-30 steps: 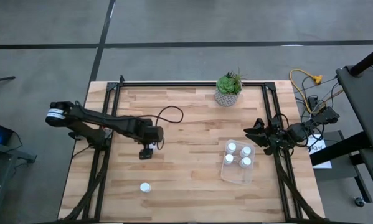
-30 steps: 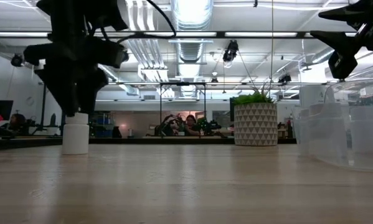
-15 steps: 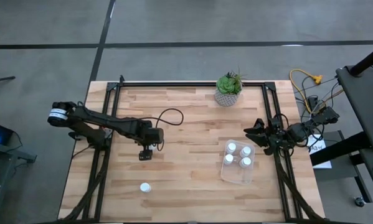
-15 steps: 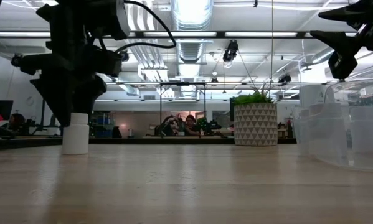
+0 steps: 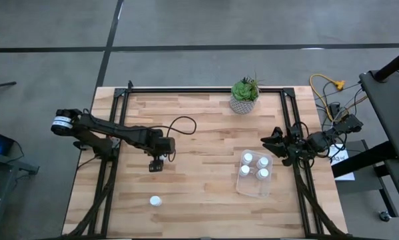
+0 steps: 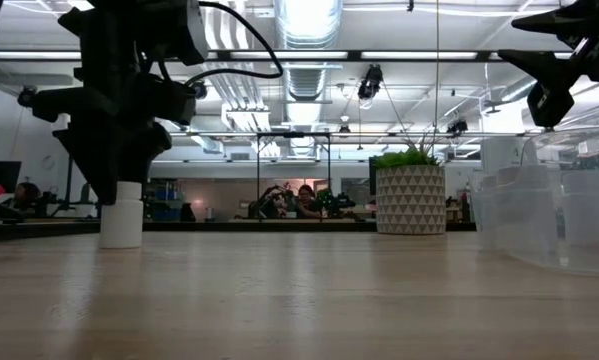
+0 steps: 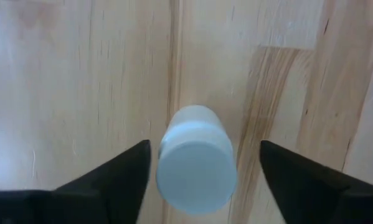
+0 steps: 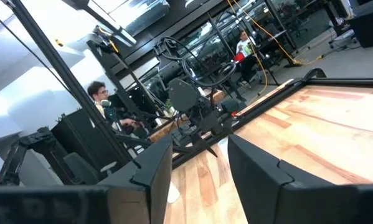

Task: Pick and place pill bottles into a basket
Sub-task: Put the white medicine bottle into the transparent bin

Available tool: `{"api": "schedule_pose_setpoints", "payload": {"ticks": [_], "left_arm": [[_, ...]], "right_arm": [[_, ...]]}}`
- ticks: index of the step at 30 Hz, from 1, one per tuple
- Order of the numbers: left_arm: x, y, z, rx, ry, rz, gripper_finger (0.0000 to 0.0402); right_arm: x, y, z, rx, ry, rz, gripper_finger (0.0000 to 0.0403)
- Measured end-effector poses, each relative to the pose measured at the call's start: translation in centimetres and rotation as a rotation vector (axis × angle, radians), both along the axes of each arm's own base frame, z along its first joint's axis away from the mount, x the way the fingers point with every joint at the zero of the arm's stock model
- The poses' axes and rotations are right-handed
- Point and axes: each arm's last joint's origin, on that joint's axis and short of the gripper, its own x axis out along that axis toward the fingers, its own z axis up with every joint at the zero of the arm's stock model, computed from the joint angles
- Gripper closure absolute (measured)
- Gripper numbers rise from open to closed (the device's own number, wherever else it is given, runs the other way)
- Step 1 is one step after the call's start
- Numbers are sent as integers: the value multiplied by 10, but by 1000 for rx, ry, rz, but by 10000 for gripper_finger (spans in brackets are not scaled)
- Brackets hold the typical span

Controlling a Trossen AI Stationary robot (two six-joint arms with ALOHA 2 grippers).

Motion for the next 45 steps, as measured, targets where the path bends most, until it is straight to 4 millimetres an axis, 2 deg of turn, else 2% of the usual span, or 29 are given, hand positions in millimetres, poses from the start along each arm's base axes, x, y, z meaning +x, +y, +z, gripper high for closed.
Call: {"api": "schedule_pose_setpoints", "payload": {"ticks": [6, 7, 13, 18, 29, 33, 39, 45], "left_arm": [[3, 0, 5, -1, -15, 1, 260], [4, 0, 7, -2, -25, 0, 263], [21, -2, 37, -16, -134, -16, 263], [45, -4, 66, -21, -196, -69, 263], [133, -15, 101, -42, -120, -217, 263], [157, -18, 114, -60, -124, -227, 263], [183, -25, 120, -62, -122, -283, 263], [201, -37, 107, -63, -79, -315, 263]], "right_arm": [[0, 0, 0, 1, -1, 0, 258], [0, 0, 0, 1, -1, 0, 257], [0, 0, 0, 1, -1, 0, 256], [0, 0, 0, 1, -1, -1, 261], [0, 0, 0, 1, -1, -1, 261], [0, 0, 0, 1, -1, -1, 262], [0, 0, 0, 1, -1, -1, 262], [0, 0, 0, 1, -2, -1, 262]]}}
